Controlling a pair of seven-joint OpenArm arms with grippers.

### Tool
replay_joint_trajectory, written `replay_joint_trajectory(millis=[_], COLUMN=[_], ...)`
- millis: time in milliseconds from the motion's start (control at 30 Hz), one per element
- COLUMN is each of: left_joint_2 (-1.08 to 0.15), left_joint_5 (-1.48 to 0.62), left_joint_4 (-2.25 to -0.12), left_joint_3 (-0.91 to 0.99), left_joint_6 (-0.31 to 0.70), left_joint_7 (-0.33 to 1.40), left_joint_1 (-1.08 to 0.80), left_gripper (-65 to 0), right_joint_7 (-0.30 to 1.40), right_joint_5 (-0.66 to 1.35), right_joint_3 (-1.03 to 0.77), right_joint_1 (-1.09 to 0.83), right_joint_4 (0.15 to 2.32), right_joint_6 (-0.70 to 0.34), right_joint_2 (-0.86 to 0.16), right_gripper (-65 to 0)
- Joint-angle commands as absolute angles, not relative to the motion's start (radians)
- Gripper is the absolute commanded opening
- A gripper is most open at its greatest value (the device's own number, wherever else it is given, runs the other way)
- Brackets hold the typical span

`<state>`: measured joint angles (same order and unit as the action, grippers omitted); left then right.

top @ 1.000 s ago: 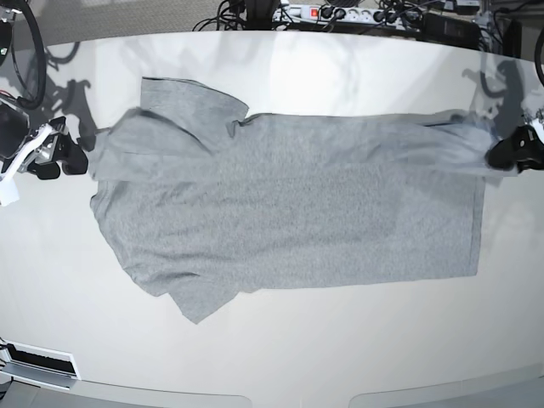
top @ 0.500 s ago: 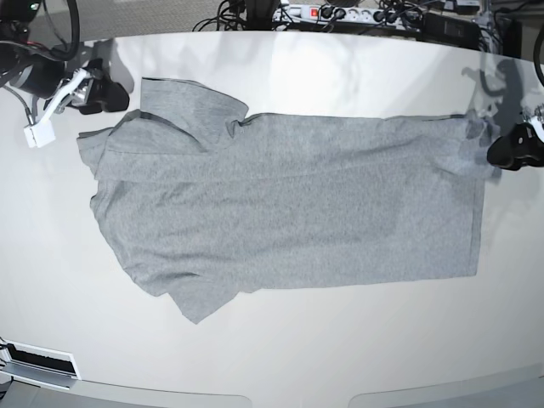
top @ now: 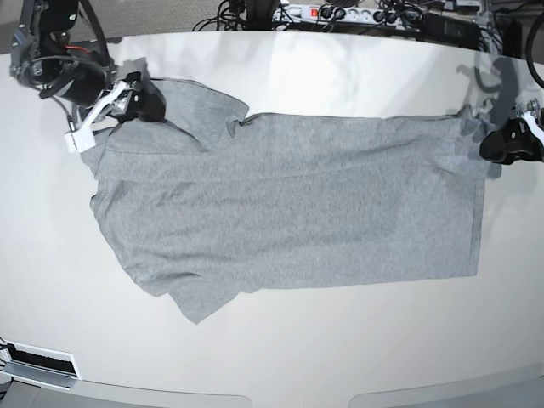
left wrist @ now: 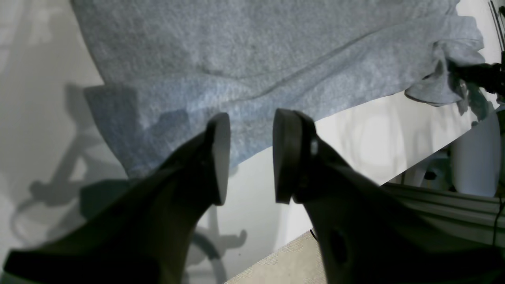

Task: Layout the t-shirt on the table in an organized manner, then fold the t-shirt properly
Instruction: 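Release the folded edge and move the right gripper to the sleeve, then grasp the shirt edge near the sleeve with the right gripper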

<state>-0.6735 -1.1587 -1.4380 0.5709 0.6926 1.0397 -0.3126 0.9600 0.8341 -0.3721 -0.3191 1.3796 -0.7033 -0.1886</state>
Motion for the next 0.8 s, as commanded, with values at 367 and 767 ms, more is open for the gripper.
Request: replay_joint_trajectory(millis=[367,767], left_joint_2=[-0.699,-0.699], left_joint_5=[-1.179,-1.181], left_joint_4=[-1.449,-1.449], left_joint_3=[0.583,0.584], left_joint_6=[0.698,0.698], left_joint_7=[1.032,1.033], left_joint_1=[-0.308,-0.308], left_gripper=[-44.8,-44.8], right_joint_7=[1.242,1.121], right_joint_5=[0.973,0.976], right_joint_3=[-0.252,-0.254], right_joint_1=[-0.321,-0.175], right_joint_4=[1.564,1.841], right_joint_6=[-0.698,-0.698], right_joint_2=[-0.224,-0.244], right_gripper=[-65.0,-65.0])
